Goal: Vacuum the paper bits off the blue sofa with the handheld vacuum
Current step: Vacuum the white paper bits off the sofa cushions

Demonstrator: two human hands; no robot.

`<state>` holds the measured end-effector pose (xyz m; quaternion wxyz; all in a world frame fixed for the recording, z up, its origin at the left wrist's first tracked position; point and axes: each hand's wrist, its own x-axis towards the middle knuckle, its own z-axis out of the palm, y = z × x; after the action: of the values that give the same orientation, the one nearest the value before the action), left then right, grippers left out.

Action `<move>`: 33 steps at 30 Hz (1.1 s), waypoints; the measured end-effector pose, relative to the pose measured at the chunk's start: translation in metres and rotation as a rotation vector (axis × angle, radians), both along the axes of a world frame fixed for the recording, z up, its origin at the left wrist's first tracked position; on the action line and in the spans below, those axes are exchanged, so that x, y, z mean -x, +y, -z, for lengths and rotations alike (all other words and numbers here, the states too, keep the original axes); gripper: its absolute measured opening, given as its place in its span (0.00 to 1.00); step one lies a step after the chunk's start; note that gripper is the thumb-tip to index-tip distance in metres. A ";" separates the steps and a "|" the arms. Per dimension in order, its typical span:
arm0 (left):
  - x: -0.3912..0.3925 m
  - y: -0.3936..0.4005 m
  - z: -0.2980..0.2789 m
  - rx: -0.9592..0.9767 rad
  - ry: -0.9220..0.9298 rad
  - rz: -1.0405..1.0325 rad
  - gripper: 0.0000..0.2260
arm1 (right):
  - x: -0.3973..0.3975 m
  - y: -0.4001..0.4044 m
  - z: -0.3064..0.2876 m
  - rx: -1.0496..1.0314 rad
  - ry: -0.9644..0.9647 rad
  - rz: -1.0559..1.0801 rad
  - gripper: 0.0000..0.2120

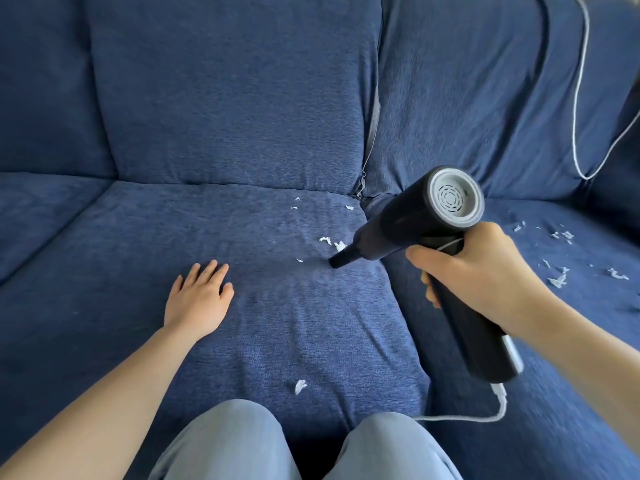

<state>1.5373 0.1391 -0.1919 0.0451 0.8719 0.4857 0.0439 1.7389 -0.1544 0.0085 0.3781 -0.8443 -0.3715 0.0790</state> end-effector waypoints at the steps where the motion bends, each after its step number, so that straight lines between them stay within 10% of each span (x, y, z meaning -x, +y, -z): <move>1: 0.000 0.000 0.000 0.001 0.000 -0.001 0.23 | 0.002 0.002 0.000 -0.010 0.002 -0.006 0.16; 33: -0.045 0.027 -0.005 0.041 -0.024 0.102 0.24 | -0.029 0.052 0.017 -0.048 -0.016 0.027 0.14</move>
<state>1.5823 0.1666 -0.1867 0.0707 0.8938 0.4409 0.0420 1.7676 -0.1026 -0.0086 0.3960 -0.8405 -0.3651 0.0582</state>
